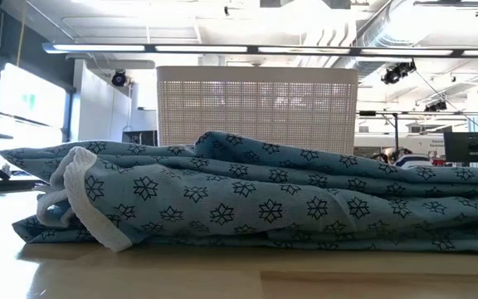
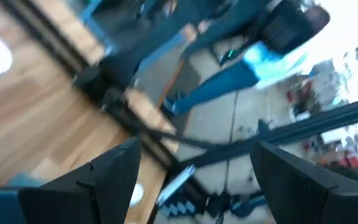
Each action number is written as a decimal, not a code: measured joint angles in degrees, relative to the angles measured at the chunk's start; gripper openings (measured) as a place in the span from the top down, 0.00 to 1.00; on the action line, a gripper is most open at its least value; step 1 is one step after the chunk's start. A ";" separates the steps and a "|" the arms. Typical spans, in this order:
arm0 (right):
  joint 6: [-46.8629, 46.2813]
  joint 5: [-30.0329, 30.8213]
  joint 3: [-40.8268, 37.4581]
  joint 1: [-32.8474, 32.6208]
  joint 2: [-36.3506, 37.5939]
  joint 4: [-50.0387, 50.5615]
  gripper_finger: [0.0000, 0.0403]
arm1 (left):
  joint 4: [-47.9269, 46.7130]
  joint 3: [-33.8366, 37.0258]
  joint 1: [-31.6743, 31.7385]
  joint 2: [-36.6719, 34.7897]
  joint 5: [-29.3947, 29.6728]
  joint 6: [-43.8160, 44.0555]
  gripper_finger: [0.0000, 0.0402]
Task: Pick & place medical supplies in basket/bin
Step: Put the white pill bottle into the white bin
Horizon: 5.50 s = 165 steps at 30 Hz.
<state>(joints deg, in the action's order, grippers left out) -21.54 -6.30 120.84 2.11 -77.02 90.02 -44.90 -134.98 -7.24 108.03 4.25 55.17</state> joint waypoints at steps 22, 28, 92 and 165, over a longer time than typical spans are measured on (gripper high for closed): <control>-60.08 5.18 -46.32 -27.76 10.49 -20.94 0.42 | 2.33 0.52 -1.20 -3.70 1.21 -21.82 0.17; -69.40 -0.83 -48.67 -32.52 4.87 -24.51 0.42 | -3.44 0.42 -1.08 -5.38 -5.48 -25.45 0.17; -86.66 -2.19 -48.64 -42.67 -17.98 -25.98 0.42 | -27.49 0.48 -1.03 -5.32 -14.05 -37.12 0.17; -86.55 -6.06 -48.65 -47.72 -22.85 -36.94 0.59 | -30.70 0.48 -1.02 -5.29 -13.79 -38.20 0.17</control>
<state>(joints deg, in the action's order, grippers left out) -108.09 -12.36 72.20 -45.60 -99.87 53.08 -75.60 -134.50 -8.25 102.74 -9.54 16.97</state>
